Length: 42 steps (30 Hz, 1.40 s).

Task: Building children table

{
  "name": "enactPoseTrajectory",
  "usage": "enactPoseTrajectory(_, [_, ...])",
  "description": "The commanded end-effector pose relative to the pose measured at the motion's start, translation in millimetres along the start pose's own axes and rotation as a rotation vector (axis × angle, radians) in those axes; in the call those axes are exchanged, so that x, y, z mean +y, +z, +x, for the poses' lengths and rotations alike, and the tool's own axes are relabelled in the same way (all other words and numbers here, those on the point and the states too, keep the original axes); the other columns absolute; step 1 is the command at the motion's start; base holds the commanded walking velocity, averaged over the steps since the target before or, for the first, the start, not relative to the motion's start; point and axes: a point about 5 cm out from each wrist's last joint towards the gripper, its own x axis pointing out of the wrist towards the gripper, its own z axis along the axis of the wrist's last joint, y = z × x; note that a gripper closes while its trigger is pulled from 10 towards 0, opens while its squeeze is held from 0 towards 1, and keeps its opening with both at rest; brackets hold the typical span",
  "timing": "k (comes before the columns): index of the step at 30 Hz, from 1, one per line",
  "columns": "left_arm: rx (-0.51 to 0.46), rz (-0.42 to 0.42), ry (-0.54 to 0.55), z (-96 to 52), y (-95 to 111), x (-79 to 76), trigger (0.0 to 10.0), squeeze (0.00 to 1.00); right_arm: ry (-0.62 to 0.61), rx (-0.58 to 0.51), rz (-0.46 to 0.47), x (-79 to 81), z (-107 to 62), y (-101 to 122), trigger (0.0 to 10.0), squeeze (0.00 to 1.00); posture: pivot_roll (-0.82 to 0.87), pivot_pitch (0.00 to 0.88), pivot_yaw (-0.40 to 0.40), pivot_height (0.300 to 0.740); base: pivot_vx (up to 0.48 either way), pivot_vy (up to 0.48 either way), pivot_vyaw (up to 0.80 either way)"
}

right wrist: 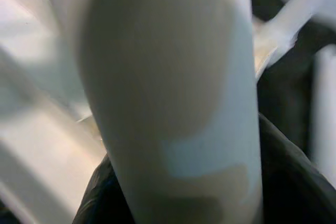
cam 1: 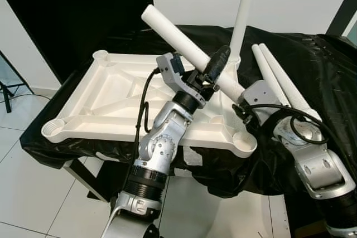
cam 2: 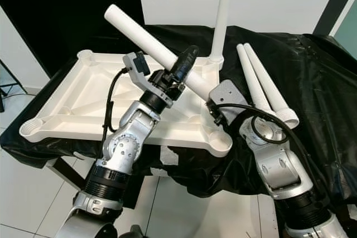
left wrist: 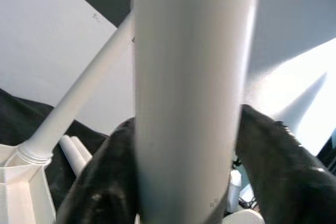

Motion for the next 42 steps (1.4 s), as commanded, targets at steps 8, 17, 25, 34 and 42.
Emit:
enactPoseTrajectory(8, [-0.039, -0.042, -0.191, 11.5, 3.7, -22.0, 10.0, 0.00, -0.263, -0.024, -0.043, -24.0, 9.2, -6.5, 0.0, 0.00, 0.11, 0.000, 0.022, 0.740, 0.000, 0.000, 0.00])
enactPoseTrajectory(17, [-0.032, -0.045, -0.196, 10.9, 3.2, -22.8, 10.0, 0.00, -0.530, -0.141, -0.361, -16.7, 2.6, 6.2, 0.0, 0.00, 0.12, 0.000, 0.024, 0.740, 0.000, 0.000, 0.00])
enactPoseTrajectory(25, [-0.027, -0.041, -0.205, 10.8, 3.1, -22.1, 8.9, 0.00, -0.540, -0.184, -0.401, -3.1, 11.2, 7.4, 0.0, 0.00, 0.12, 0.000, 0.025, 0.740, 0.000, 0.000, 0.00])
enactPoseTrajectory(34, [-0.033, -0.039, -0.226, 7.9, 2.7, -23.4, 0.0, 0.00, -0.576, -0.208, -0.388, -6.9, 11.3, 9.5, 10.0, 0.00, 0.12, 0.000, 0.025, 0.740, 0.000, 0.000, 0.00])
enactPoseTrajectory(42, [-0.040, -0.044, -0.239, 6.8, 2.1, -25.4, 0.0, 0.00, -0.584, -0.206, -0.341, -11.0, 11.1, 13.1, 10.0, 0.00, 0.12, 0.000, 0.020, 0.740, 0.000, 0.000, 0.00])
